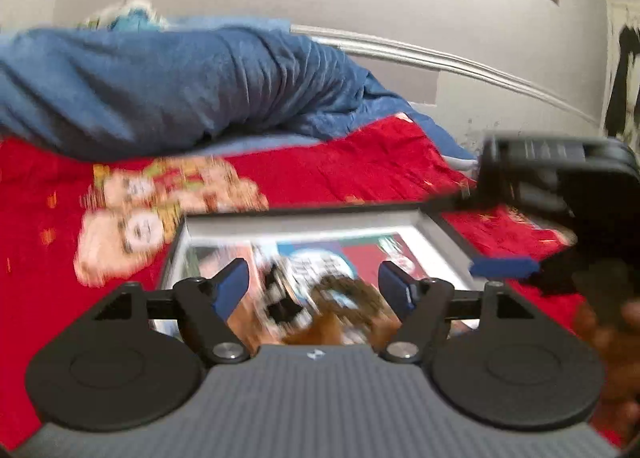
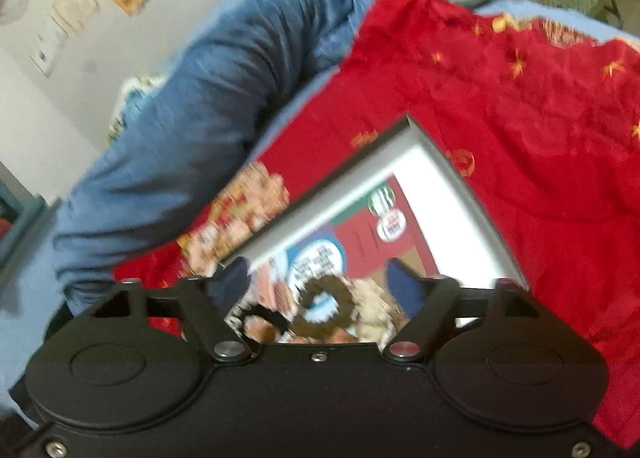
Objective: Organize objects
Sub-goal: 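Grasp a blue binder clip with the left tool while the right grasps a teal clip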
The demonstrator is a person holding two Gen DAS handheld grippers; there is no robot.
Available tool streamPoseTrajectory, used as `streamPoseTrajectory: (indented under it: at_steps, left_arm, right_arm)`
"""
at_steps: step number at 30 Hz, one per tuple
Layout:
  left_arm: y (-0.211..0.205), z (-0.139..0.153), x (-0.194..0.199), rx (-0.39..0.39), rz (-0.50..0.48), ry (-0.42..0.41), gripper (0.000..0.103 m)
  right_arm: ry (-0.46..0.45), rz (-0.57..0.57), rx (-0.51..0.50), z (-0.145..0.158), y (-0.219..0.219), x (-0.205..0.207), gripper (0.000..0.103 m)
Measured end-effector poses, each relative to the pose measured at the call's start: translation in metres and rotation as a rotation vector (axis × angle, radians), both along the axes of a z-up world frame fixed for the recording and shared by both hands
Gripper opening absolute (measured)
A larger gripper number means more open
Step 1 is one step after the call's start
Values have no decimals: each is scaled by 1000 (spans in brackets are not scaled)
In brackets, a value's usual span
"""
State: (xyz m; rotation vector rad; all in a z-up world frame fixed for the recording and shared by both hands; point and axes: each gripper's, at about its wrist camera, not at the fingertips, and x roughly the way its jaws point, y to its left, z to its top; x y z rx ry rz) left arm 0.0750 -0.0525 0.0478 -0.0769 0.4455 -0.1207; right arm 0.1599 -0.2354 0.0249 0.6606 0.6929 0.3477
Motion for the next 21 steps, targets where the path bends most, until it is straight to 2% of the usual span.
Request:
streamPoseTrajectory:
  at_steps: [4, 7, 8, 10, 15, 17, 18, 20, 21]
  left_arm:
    - [-5, -17, -26, -51, 13, 67, 82]
    - [-20, -33, -29, 5, -3, 117, 82]
    - [-27, -38, -28, 48, 4, 134, 82]
    - [-33, -46, -23, 85, 35, 141, 82]
    - [-31, -62, -4, 56, 47, 208, 80]
    - [-34, -70, 2, 47, 7, 255, 81]
    - [-37, -73, 1, 64, 7, 248, 82]
    - [-42, -75, -3, 95, 13, 224, 75]
    - [-42, -75, -4, 99, 13, 217, 68]
  right_arm:
    - [-12, 20, 11, 3, -6, -5, 82]
    - [9, 31, 12, -1, -8, -8, 82]
    - [15, 35, 13, -3, -8, -9, 82]
    - [22, 46, 13, -5, -8, -10, 82]
    - [16, 67, 12, -7, -4, -10, 82]
    - [29, 68, 12, -10, -2, -8, 82]
    - [34, 70, 12, -11, -1, -7, 82]
    - [43, 71, 4, -13, 3, -7, 82]
    - [49, 72, -1, -14, 4, -7, 82]
